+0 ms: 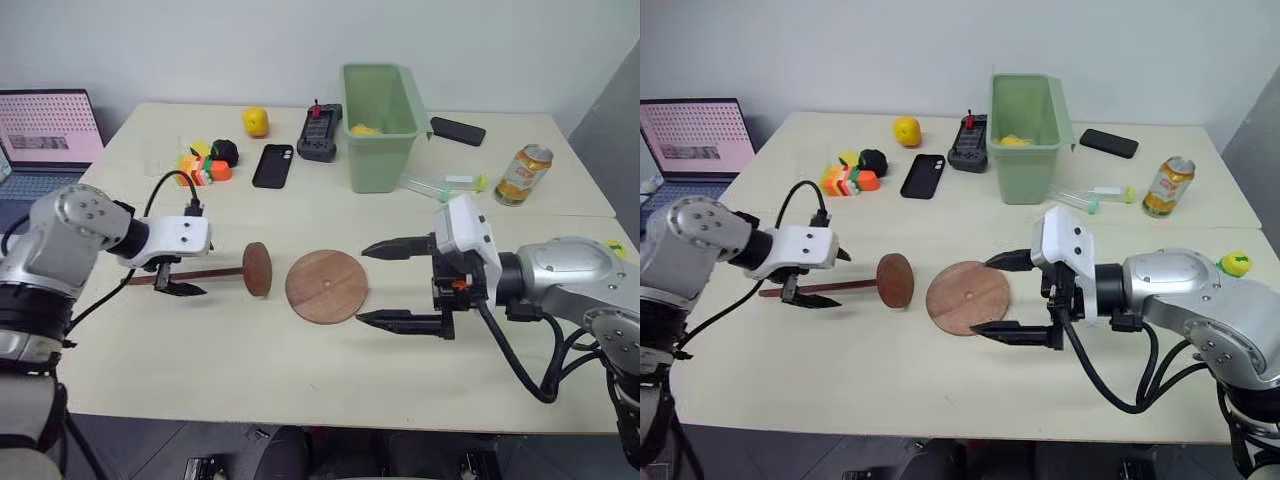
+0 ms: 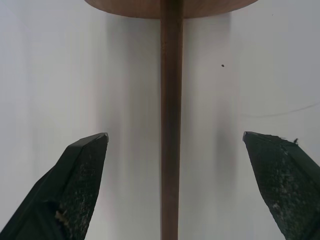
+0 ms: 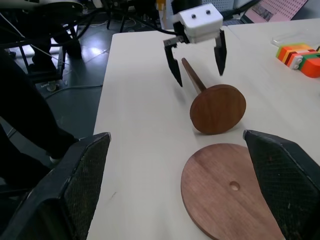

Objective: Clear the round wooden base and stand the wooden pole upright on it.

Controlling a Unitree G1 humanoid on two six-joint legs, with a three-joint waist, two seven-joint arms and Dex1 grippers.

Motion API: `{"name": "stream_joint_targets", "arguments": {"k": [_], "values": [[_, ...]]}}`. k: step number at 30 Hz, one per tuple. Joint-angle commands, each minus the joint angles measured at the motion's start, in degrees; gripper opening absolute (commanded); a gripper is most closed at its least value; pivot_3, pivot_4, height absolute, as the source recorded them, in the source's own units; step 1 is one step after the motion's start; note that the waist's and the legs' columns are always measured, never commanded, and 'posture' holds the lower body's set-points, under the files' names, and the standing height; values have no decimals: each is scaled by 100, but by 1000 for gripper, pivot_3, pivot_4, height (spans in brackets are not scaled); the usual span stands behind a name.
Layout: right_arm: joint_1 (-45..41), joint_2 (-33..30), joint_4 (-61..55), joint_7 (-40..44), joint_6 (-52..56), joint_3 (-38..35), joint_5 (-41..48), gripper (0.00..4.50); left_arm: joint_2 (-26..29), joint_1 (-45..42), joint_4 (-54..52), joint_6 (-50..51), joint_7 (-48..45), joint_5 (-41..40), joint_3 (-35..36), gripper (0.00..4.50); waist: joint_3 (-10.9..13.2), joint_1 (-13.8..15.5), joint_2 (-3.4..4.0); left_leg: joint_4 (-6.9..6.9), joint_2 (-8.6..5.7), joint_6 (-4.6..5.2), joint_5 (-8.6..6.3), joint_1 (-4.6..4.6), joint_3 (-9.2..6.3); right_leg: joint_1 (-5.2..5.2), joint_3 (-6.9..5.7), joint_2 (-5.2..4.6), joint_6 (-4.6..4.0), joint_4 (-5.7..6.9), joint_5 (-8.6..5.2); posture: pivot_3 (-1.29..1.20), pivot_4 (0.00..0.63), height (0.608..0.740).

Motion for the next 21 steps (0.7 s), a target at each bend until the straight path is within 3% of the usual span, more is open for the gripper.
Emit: {"name": "stream_joint_targets", "arguments": {"k": [1, 3, 7, 21], "values": [[3, 3, -240, -171, 113, -107, 171, 4456, -196, -371, 398, -282, -29, 285, -156, 4500, 0, -7, 0, 0, 0, 0, 0, -2, -1, -2, -1, 0, 0, 1, 0, 0, 150, 740], [21, 4, -279, -238, 164, -123, 225, 4456, -360, -514, 575, -305, -45, 346, -224, 4500, 0, -8, 0, 0, 2, 0, 0, -4, -3, -4, -3, 0, 0, 1, 0, 0, 150, 740], [75, 27, -354, -363, 206, -143, 273, 4500, -668, -738, 878, -374, -49, 506, -362, 3910, 0, -8, -1, 1, 2, 0, 0, -7, -4, -4, -4, 0, 0, 1, 0, 0, 150, 740], [182, -65, -367, -411, 180, -137, 268, 4500, -831, -866, 1132, -373, 31, 431, -143, 870, 0, -20, -1, 1, 5, 0, 0, -8, -8, -6, -6, 2, 0, 3, 0, 0, 150, 740]]}}
